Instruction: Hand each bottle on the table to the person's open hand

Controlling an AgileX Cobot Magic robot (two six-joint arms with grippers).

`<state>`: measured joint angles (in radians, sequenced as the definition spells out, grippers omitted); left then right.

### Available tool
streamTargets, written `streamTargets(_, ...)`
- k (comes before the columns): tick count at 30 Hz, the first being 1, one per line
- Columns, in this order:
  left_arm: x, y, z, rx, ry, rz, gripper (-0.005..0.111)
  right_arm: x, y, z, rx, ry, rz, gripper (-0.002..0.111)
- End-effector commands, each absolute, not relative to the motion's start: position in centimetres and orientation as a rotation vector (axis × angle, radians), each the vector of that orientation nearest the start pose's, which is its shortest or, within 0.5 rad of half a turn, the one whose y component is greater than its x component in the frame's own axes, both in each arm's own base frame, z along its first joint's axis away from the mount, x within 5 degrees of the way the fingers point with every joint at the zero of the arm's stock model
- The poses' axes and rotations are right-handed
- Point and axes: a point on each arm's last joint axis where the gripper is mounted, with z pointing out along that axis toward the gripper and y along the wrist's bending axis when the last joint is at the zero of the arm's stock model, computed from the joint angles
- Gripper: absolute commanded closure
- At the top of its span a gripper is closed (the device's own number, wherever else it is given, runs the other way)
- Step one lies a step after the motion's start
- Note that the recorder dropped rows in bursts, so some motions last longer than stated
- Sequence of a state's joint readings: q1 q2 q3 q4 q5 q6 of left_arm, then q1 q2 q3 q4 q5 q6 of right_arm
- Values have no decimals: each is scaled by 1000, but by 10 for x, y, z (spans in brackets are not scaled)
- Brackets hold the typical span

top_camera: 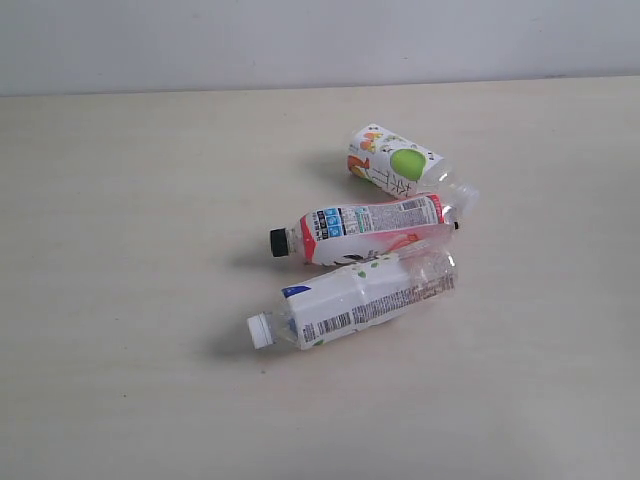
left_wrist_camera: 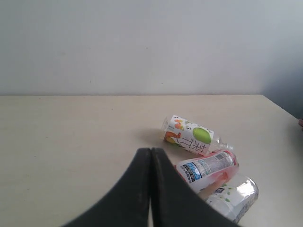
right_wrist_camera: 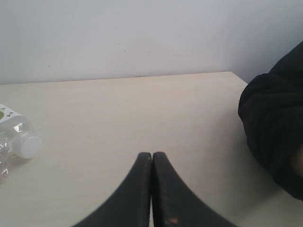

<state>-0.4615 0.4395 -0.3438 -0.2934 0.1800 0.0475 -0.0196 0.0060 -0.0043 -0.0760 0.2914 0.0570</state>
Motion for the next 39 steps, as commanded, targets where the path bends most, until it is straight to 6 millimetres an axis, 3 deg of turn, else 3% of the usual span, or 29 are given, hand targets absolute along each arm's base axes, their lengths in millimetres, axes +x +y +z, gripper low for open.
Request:
streamTargets(1, 88, -48, 283, 221, 1747, -559, 106, 55, -3, 187, 20, 1768, -50, 108)
streamTargets(23, 88, -48, 283, 222, 1747, -558, 106, 55, -3, 188, 6, 1761, -64, 108)
streamTargets(25, 88, -48, 283, 222, 1747, -558, 106, 56, -4, 195, -50, 1680, -118, 108)
streamTargets(31, 88, -48, 283, 222, 1747, -558, 106, 55, -1, 222, -19, 1387, -51, 108)
streamTargets(34, 88, -48, 283, 222, 1747, -558, 106, 51, -2, 237, 160, 1204, 164, 108)
streamTargets(35, 88, -48, 283, 222, 1747, -558, 106, 46, -4, 248, 218, 1068, 248, 108)
streamTargets(37, 88, -48, 283, 222, 1747, -558, 106, 33, -6, 265, 259, 814, 381, 108)
streamTargets(39, 88, -48, 283, 222, 1747, -558, 106, 28, -7, 277, 260, 730, 423, 108)
